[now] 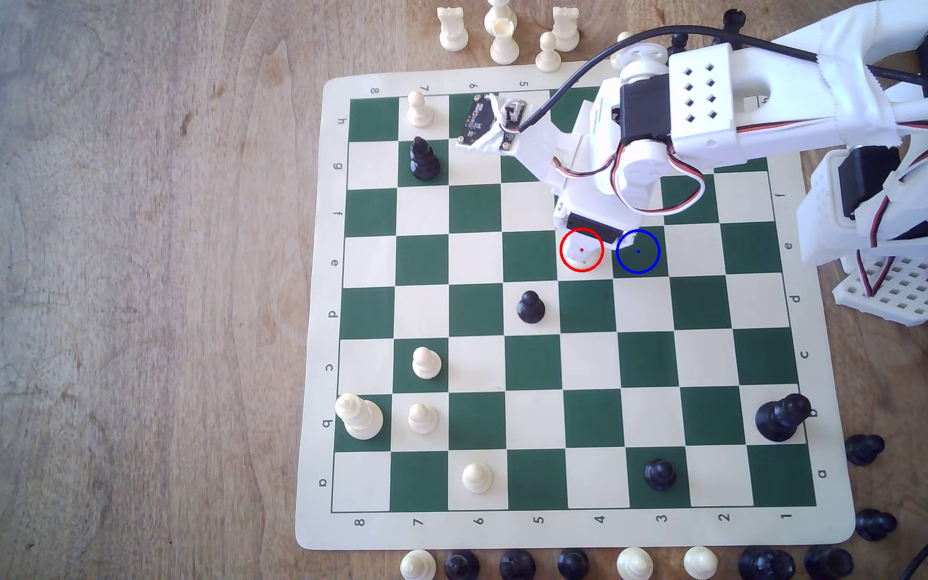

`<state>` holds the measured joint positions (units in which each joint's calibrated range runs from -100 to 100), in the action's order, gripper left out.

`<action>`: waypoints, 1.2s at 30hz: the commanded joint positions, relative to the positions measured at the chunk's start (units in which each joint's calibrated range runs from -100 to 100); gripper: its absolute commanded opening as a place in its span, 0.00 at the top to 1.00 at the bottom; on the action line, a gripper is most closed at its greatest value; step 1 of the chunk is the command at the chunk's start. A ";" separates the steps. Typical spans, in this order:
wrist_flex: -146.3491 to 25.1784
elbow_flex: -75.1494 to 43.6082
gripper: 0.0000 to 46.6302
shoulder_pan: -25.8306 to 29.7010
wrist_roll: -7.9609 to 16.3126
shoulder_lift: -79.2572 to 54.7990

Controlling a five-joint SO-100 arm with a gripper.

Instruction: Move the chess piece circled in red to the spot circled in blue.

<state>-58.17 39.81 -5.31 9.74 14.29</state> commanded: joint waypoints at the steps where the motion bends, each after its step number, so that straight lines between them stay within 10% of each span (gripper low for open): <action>1: 0.43 -2.28 0.76 1.20 -0.05 0.49; 36: -6.04 -9.26 0.96 2.77 0.49 2.44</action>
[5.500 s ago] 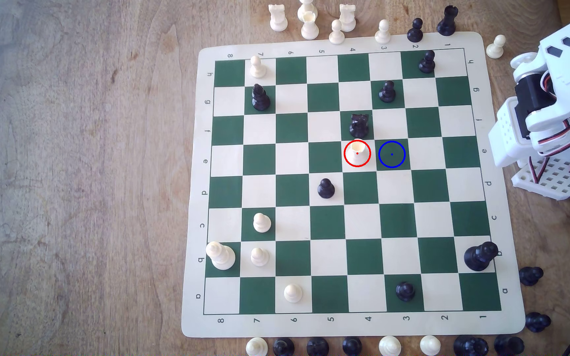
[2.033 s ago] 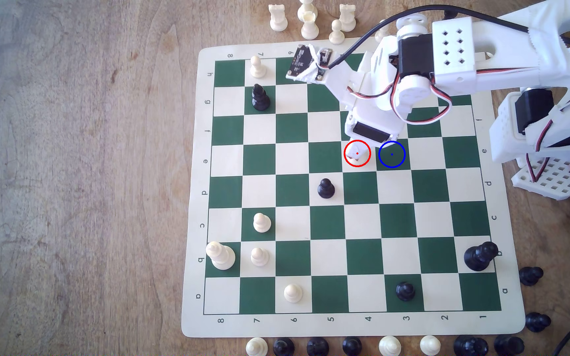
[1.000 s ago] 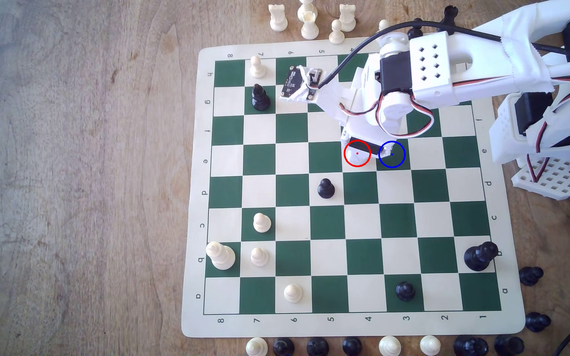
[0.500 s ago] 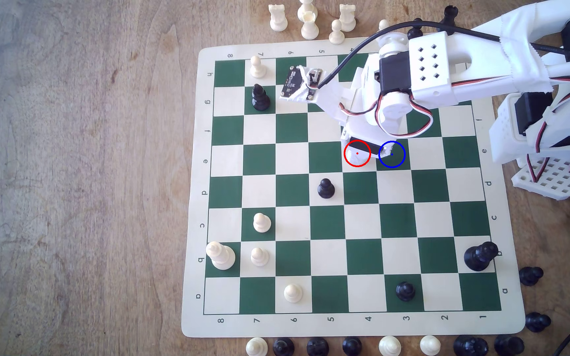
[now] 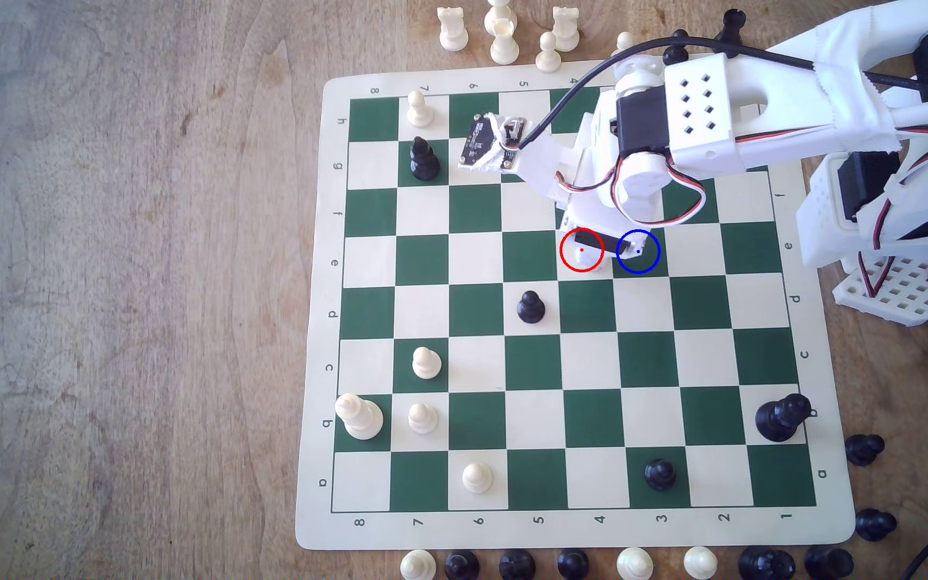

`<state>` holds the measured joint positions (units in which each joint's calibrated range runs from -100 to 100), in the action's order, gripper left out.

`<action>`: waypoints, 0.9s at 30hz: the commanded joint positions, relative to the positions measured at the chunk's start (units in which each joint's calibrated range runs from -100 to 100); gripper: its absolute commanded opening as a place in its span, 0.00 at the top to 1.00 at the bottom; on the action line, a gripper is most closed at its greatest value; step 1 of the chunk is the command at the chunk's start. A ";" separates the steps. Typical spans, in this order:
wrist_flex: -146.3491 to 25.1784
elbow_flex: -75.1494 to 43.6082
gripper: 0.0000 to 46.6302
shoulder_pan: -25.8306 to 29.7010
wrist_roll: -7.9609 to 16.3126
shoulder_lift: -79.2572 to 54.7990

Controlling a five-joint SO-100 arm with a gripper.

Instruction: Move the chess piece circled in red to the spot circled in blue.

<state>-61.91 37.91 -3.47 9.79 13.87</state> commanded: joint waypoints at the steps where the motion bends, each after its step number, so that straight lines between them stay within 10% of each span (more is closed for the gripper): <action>1: -3.94 -9.35 0.96 1.32 0.44 3.71; 27: -5.49 11.50 0.97 1.71 0.29 25.44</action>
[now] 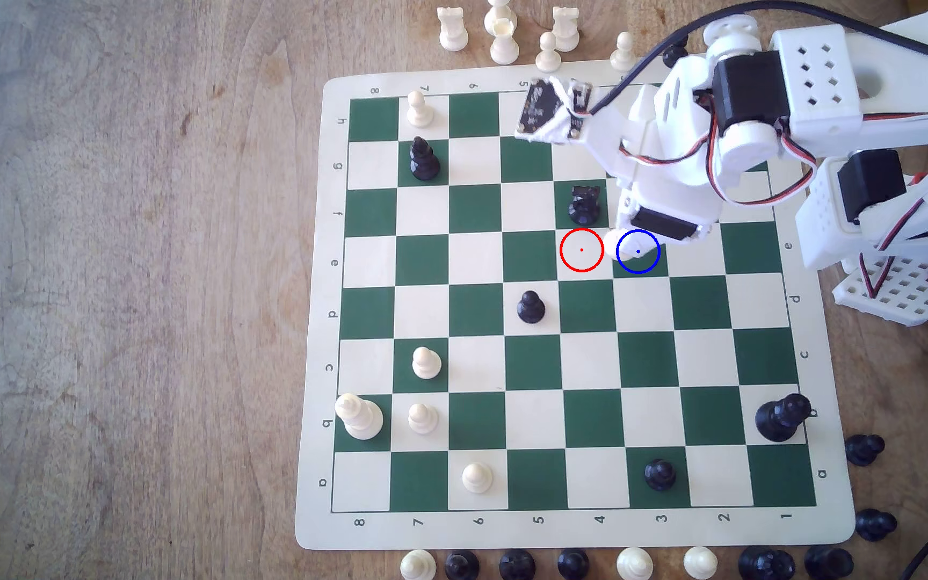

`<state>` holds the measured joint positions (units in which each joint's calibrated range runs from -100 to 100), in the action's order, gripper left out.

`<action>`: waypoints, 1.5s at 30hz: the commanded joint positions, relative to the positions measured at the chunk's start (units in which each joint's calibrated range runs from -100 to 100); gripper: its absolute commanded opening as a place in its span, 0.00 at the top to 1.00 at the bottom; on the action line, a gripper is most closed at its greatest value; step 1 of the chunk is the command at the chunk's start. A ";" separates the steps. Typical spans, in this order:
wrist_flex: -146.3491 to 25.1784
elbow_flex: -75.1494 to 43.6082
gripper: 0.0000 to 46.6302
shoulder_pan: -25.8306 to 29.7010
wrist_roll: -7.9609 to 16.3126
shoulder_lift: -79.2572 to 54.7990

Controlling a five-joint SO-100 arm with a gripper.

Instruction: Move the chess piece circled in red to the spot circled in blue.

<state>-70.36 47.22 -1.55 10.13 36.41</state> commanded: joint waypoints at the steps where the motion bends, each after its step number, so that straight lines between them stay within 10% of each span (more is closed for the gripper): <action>1: 3.45 2.82 0.97 -0.37 -0.05 2.81; 45: 10.82 11.35 0.97 -1.93 -1.17 -1.60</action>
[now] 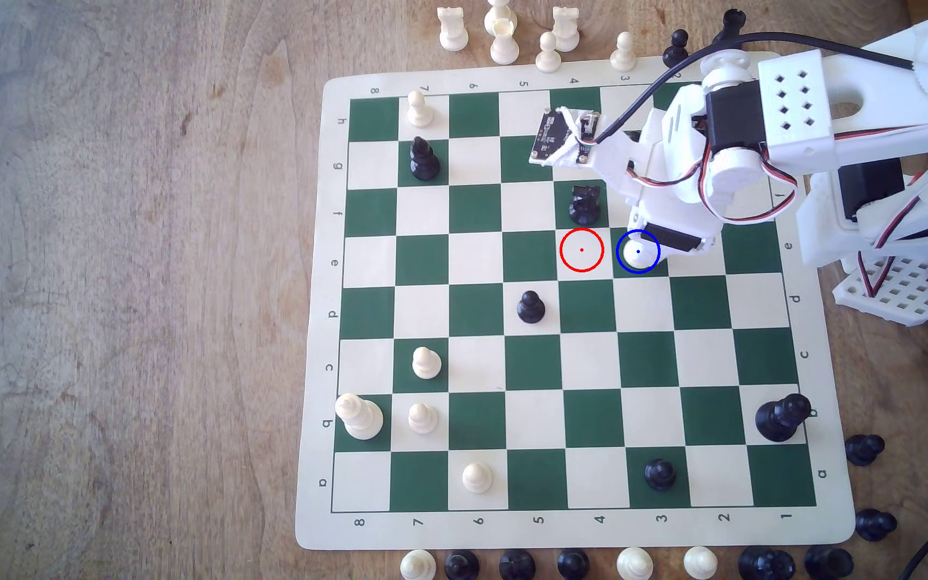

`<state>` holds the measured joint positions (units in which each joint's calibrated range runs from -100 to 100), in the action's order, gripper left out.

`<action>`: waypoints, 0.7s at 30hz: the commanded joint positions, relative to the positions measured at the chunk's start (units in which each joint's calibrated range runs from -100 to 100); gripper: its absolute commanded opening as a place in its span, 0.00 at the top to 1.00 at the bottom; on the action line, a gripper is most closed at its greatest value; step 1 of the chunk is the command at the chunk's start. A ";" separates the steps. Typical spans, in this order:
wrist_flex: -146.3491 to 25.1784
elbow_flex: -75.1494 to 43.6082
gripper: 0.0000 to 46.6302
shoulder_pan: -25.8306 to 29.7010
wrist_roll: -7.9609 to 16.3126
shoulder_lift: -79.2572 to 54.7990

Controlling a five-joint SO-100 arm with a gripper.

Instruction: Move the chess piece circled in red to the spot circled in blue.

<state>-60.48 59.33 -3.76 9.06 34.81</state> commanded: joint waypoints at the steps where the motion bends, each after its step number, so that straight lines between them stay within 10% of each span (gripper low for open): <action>1: 1.02 -0.76 0.97 0.12 -0.15 -0.26; 5: 1.35 -0.76 0.95 -0.03 -0.39 -0.94; 8: 1.35 -0.76 0.68 -0.19 -0.44 -0.94; 21: -0.05 -1.49 0.64 0.20 -0.59 0.33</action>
<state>-59.68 59.33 -3.76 8.67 33.72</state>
